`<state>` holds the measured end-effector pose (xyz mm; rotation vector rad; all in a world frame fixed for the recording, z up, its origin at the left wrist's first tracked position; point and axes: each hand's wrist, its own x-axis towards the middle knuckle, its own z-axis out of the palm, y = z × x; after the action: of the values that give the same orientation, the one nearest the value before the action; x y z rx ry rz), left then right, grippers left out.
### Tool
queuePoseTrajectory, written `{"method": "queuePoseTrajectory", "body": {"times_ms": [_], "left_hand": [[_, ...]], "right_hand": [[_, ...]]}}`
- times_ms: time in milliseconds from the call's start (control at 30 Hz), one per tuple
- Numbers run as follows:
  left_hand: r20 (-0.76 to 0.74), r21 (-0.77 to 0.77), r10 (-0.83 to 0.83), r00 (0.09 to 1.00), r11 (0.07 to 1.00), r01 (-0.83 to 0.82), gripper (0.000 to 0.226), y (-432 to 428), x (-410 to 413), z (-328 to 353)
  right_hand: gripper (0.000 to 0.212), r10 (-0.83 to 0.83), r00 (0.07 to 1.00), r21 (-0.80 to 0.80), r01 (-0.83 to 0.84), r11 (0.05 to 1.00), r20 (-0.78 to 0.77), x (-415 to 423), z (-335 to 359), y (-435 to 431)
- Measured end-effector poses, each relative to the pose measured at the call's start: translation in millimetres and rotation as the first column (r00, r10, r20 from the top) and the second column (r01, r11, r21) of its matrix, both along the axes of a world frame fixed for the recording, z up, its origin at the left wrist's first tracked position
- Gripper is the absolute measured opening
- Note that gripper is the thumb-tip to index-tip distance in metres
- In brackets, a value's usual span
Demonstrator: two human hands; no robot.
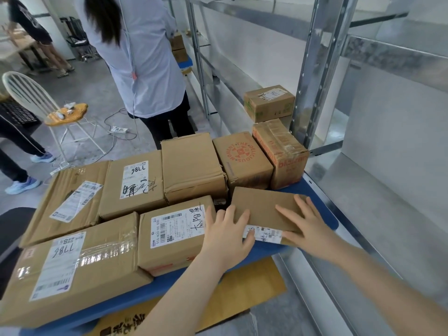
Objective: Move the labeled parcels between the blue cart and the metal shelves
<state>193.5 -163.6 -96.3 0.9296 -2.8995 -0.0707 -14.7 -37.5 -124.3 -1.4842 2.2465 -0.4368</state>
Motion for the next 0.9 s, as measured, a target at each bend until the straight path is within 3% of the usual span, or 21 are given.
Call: {"method": "queuePoseTrajectory", "body": {"times_ms": [133,300,533,767,900], "left_hand": [[-0.141,0.012,0.04,0.989,0.999,-0.039,0.049,-13.5,11.2,6.1],[0.027,-0.008,0.078,0.997,0.997,-0.077,0.058,-29.9,32.2,-5.0],[0.061,-0.041,0.043,0.997,0.998,-0.041,0.066,-32.2,32.2,-11.2],[0.082,-0.067,0.039,0.996,0.997,-0.033,0.063,-31.1,30.3,-10.6],[0.101,-0.085,0.038,0.994,0.996,-0.029,0.064,-32.8,30.6,-11.4]], "right_hand": [[0.068,0.137,0.991,0.029,-0.136,0.99,-0.007,-25.4,6.8,-16.6],[0.068,0.253,0.967,0.03,-0.252,0.967,-0.022,-41.8,11.1,-26.1],[0.067,0.413,0.91,0.063,-0.41,0.91,-0.037,-52.7,13.1,-36.6],[0.067,0.416,0.909,0.042,-0.414,0.909,-0.029,-39.0,15.0,-50.7],[0.075,0.32,0.938,0.0,-0.323,0.946,-0.131,-23.8,13.5,-45.3]]}}
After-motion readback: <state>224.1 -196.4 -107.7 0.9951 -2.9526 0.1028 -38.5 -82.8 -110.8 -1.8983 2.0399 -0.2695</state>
